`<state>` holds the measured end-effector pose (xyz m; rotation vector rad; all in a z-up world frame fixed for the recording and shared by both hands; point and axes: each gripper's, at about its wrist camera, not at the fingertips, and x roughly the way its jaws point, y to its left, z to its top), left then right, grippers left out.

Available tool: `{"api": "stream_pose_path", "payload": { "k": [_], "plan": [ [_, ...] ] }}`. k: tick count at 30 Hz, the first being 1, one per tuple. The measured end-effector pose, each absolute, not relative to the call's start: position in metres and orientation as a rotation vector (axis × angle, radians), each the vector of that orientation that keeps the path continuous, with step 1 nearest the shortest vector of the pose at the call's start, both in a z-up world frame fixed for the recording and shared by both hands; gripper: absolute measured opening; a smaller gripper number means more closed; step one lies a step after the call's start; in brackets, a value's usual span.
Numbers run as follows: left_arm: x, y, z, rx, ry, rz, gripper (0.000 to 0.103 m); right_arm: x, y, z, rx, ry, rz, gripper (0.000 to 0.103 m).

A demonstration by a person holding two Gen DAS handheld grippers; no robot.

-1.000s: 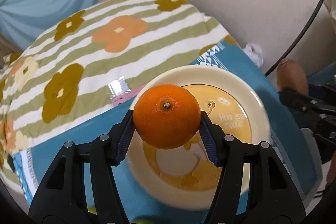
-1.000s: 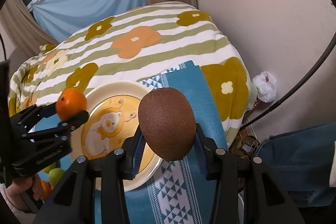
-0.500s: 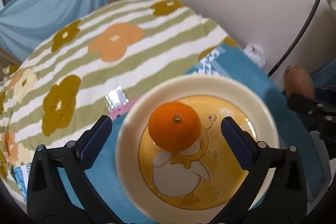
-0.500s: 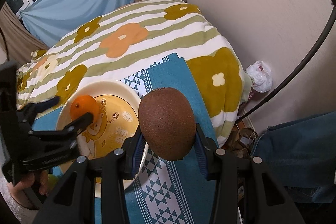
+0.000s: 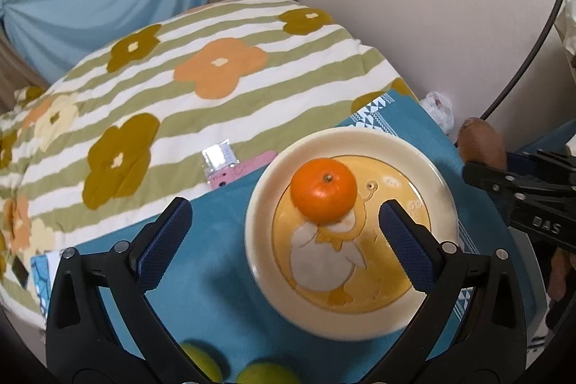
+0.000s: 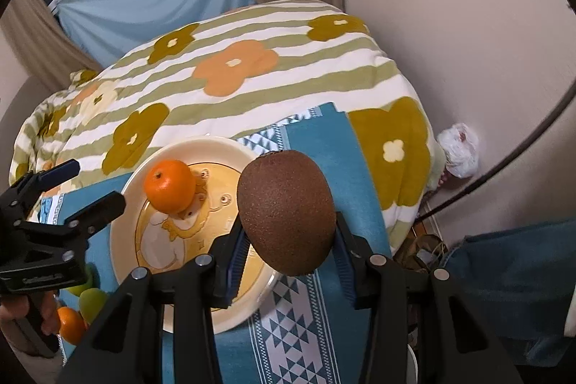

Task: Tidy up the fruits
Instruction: 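Lower the kiwi into the bowl beside the orange and open the right tool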

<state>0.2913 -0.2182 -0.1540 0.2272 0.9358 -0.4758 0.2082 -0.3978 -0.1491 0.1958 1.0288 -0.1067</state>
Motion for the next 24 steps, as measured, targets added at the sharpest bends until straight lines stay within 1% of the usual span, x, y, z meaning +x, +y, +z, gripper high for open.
{"api": "stream_pose_path", "payload": {
  "k": [6, 15, 23, 24],
  "plan": [
    [0.279, -0.192, -0.145, 0.217, 0.933, -0.435, 0.103, 0.224, -0.373, -0.159, 0.076, 1.023, -0.009, 0.041],
    [0.276, -0.148, -0.148, 0.169, 0.959, -0.360, 0.103, 0.247, -0.343, -0.194, -0.066, 1.027, 0.059, 0.041],
    [0.282, -0.135, -0.157, 0.132, 0.982, -0.346, 0.103, 0.251, -0.337, -0.205, -0.137, 1.010, 0.029, 0.041],
    [0.282, -0.135, -0.158, 0.129, 0.983, -0.347, 0.103, 0.252, -0.336, -0.206, -0.142, 1.013, 0.027, 0.042]
  ]
}}
